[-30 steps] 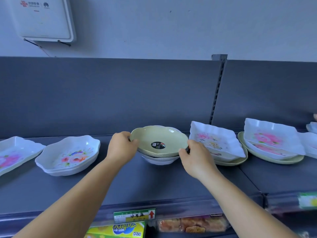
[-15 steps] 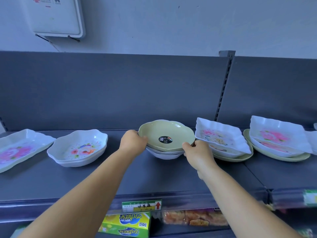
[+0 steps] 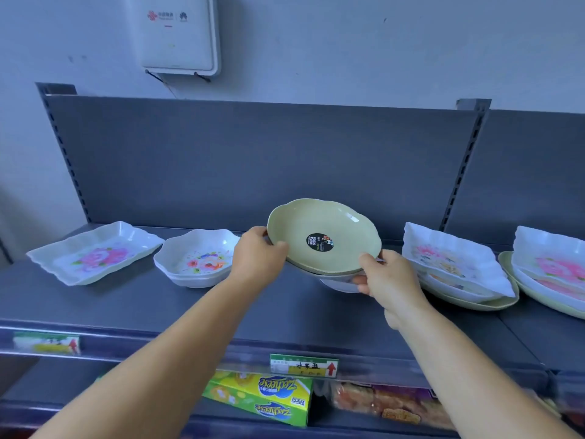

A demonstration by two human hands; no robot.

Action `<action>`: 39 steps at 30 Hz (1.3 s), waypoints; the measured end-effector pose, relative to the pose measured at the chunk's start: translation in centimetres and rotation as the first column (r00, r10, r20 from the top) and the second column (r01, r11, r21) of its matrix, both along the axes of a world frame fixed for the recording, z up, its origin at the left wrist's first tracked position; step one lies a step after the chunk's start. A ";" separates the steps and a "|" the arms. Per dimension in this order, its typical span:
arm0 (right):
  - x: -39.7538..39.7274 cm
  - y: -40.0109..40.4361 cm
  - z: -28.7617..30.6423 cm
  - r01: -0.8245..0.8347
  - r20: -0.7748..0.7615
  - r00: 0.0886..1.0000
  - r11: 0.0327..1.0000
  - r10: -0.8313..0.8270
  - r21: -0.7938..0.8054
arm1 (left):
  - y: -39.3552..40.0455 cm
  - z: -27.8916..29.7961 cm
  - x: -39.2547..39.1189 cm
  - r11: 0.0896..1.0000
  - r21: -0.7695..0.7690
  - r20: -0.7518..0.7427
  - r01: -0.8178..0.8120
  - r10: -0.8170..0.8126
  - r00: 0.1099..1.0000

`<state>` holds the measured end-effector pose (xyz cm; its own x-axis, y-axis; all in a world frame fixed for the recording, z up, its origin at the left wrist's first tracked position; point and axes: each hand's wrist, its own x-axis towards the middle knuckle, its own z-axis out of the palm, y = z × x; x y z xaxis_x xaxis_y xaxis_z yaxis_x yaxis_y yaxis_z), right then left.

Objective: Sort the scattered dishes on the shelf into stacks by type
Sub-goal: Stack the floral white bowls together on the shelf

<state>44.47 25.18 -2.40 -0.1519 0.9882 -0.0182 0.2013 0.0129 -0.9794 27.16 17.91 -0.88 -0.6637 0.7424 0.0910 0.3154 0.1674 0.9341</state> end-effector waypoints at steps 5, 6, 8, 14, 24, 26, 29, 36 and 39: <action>-2.2 -2.2 0.8 -0.090 -0.006 0.996 0.996 0.090 -0.017 | -3.7 -0.1 -1.8 0.997 0.031 0.022 -0.069 0.069 0.997; -2.8 -2.5 0.8 -0.104 0.008 0.994 0.994 0.105 -0.027 | -4.4 -0.2 -2.2 0.996 0.034 0.030 -0.081 0.080 0.996; -3.9 -3.2 0.8 -0.130 0.035 0.991 0.991 0.131 -0.038 | -5.8 -0.2 -3.1 0.995 0.036 0.054 -0.098 0.095 0.994; -6.1 -5.3 0.8 -0.185 0.087 0.979 0.982 0.187 -0.032 | -8.9 -0.7 -5.1 0.992 -0.007 0.050 -0.127 0.127 0.991; -2.8 -7.0 0.4 -0.249 0.243 0.939 0.968 0.244 -0.011 | -10.1 -1.8 -4.0 0.987 -0.158 -0.073 0.011 -0.023 0.997; -2.1 -7.1 0.0 -0.241 0.268 0.933 0.970 0.241 -0.032 | -10.2 -2.1 -3.8 0.977 -0.209 -0.085 0.039 -0.058 0.995; -1.8 -7.3 -0.6 -0.220 0.299 0.926 0.973 0.229 -0.063 | -10.1 -2.4 -3.6 0.969 -0.238 -0.087 0.066 -0.089 0.992; -1.6 -6.3 -1.7 -0.159 0.362 0.910 0.977 0.201 -0.142 | -9.4 -3.1 -3.7 0.967 -0.253 -0.097 0.043 -0.070 0.993; -0.8 -4.6 -1.8 -0.059 0.303 0.947 0.986 0.104 -0.155 | -8.9 -3.6 -4.1 0.969 -0.248 -0.137 0.006 -0.041 0.990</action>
